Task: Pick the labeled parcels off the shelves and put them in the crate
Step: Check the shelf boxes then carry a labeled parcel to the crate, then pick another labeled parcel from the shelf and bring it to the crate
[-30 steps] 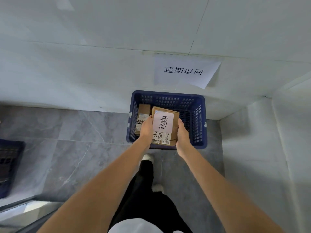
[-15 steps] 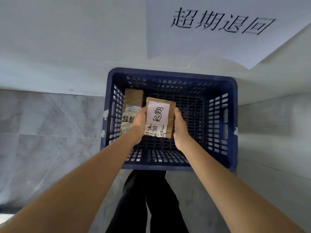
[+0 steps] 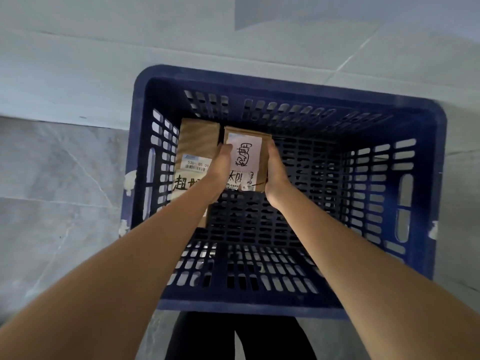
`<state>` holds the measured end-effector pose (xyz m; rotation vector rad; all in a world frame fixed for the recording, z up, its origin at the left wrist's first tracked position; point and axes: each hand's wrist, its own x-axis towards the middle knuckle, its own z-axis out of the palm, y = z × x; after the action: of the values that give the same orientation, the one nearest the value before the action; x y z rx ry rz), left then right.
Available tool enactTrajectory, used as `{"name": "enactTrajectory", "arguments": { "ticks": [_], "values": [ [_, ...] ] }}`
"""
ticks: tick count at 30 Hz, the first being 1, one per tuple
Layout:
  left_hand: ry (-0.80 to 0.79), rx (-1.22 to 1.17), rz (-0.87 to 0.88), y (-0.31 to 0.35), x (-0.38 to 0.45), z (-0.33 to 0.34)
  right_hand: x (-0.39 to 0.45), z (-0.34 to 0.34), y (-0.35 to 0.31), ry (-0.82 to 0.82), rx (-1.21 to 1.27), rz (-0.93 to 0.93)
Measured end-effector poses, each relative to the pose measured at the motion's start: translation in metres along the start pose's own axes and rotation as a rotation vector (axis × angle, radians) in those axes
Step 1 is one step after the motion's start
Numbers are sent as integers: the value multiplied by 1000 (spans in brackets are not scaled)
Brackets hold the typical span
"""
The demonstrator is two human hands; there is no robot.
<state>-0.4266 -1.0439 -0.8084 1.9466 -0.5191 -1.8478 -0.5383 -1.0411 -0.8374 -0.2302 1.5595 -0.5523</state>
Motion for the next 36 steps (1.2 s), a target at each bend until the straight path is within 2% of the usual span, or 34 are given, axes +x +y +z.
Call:
{"name": "enactTrajectory", "arguments": {
  "ticks": [4,7,11,16,19,23,25,27,31,36],
  "values": [
    [68,251,182,-3,-9,1,9,2,2,-18,-9,13],
    [142,355,318,-9,-24,-6,8,5,-1,-59,-16,34],
    [152,305,322,-13,-33,-17,10,5,-6,-95,-47,0],
    [220,248,260,-17,-40,-32,1,-3,-9,-57,-130,18],
    [201,412,233,-12,-62,-49,-30,-12,-21,22,-202,33],
    [41,953,249,20,-121,-58,-99,-24,-50,-16,-536,-119],
    [14,1067,277,46,-154,-57,-139,-28,-69,-2,-682,-202],
    [1,1110,301,73,-193,-58,-181,-31,-88,21,-817,-259],
    [39,1152,382,121,-274,-68,-267,-28,-116,-50,-1058,-326],
    [48,975,316,164,-355,-84,-361,-10,-155,-134,-1301,-444]
  ]
}}
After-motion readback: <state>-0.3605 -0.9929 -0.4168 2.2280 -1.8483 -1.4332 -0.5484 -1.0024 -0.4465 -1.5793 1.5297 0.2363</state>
